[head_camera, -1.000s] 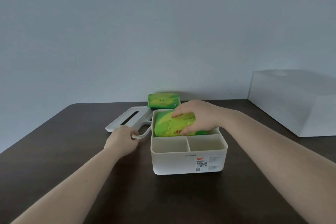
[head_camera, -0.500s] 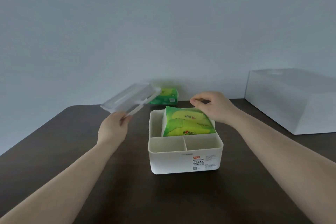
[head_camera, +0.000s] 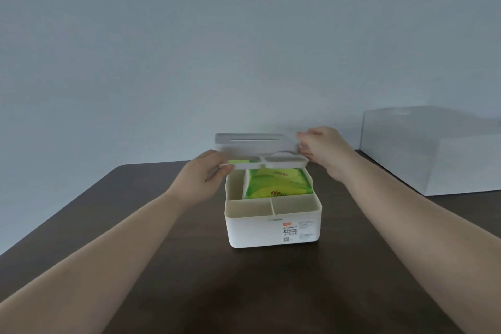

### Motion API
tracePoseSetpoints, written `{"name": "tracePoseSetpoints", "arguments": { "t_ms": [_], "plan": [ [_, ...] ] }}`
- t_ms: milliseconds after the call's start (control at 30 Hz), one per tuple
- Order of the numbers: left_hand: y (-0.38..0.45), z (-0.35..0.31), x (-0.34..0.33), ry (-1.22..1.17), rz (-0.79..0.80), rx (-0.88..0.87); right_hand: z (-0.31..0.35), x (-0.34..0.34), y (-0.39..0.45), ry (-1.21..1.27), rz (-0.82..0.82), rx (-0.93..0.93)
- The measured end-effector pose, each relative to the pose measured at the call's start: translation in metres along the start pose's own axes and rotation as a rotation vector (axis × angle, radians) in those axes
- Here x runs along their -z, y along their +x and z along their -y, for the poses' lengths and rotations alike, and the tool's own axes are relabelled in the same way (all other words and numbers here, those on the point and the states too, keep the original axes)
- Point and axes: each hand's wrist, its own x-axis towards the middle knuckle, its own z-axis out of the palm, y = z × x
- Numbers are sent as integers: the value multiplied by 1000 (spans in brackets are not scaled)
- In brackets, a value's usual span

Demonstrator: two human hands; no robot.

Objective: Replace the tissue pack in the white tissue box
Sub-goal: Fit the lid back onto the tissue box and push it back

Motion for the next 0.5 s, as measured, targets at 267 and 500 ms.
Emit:
{"name": "tracePoseSetpoints", "arguments": {
  "t_ms": [267,500],
  "plan": [
    [-12,-22,-15,-122,-19,188,-22,6,-14,-335,-21,-93],
    [-11,-14,-32,-168,-139,495,-30,8,-30,-488,-46,-67]
  ]
}}
